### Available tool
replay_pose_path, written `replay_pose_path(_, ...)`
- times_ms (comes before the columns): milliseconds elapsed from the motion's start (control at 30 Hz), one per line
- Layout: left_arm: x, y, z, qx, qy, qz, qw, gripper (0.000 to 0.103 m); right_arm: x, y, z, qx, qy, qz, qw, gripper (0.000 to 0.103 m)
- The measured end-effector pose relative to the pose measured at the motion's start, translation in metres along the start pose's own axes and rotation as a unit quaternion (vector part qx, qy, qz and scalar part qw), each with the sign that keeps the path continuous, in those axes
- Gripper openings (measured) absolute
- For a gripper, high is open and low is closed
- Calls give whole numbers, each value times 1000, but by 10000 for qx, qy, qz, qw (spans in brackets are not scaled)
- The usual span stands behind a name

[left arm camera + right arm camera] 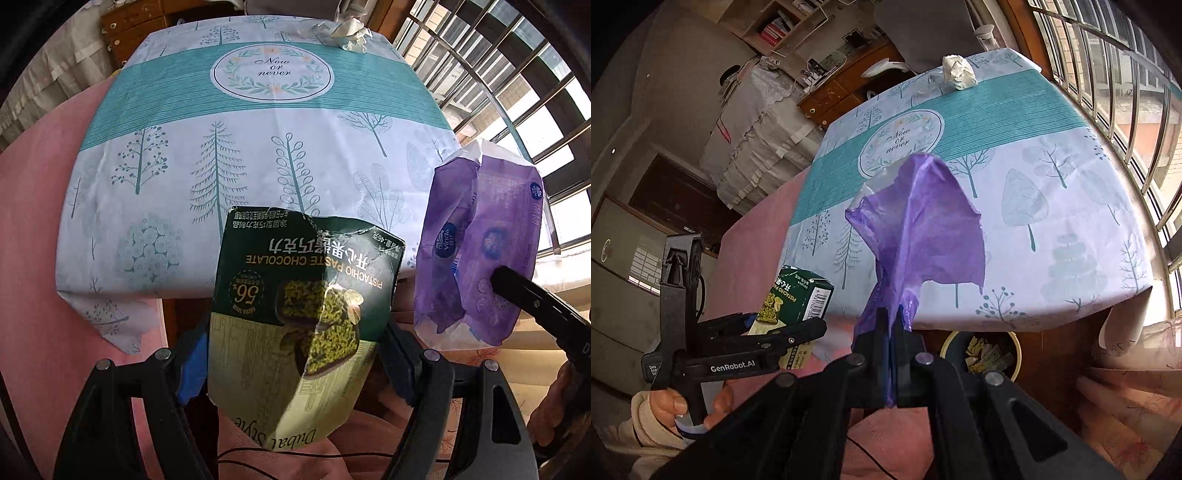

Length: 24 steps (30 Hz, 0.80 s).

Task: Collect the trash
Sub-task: 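Carry the chocolate box and purple bag over the wastebasket and open both grippers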

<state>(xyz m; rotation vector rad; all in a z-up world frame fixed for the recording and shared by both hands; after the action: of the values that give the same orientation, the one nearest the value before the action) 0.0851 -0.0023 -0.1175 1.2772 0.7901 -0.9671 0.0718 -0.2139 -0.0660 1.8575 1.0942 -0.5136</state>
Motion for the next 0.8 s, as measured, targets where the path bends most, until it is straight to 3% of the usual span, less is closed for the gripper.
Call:
replay_pose_path(167, -2, -56, 16, 325, 175, -260, 9990, 78, -9, -51, 14, 142, 20, -269, 9995, 0)
replay_pose_path(367, 29, -103, 20, 397, 118, -528, 9977, 78, 18, -111, 33, 295, -279, -778, 9961, 1)
replay_pose_path(467, 71, -128, 12, 422, 113, -560, 9975, 79, 51, -146, 51, 295, -552, -1049, 9925, 1)
replay_pose_path(600, 158, -167, -2, 236, 129, -935, 9953, 79, 119, -195, 97, 459, -993, -1375, 9844, 1)
replay_pose_path(800, 269, -199, -18, -168, 123, -1088, 9938, 80, 217, -237, 162, 701, -1315, -1492, 9775, 1)
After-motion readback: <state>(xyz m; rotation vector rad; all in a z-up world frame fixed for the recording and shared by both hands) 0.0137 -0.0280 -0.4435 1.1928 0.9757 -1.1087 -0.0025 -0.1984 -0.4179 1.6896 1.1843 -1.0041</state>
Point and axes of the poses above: each gripper's, at about its wrist camera, not at the fingertips, and x roughly the way its jaws point, z to its right, y to its top, the point moved 5 cm from there along x, roughly the way its jaws point, and after that the axes turned 12 degrees about z, right-handed, at the moved point
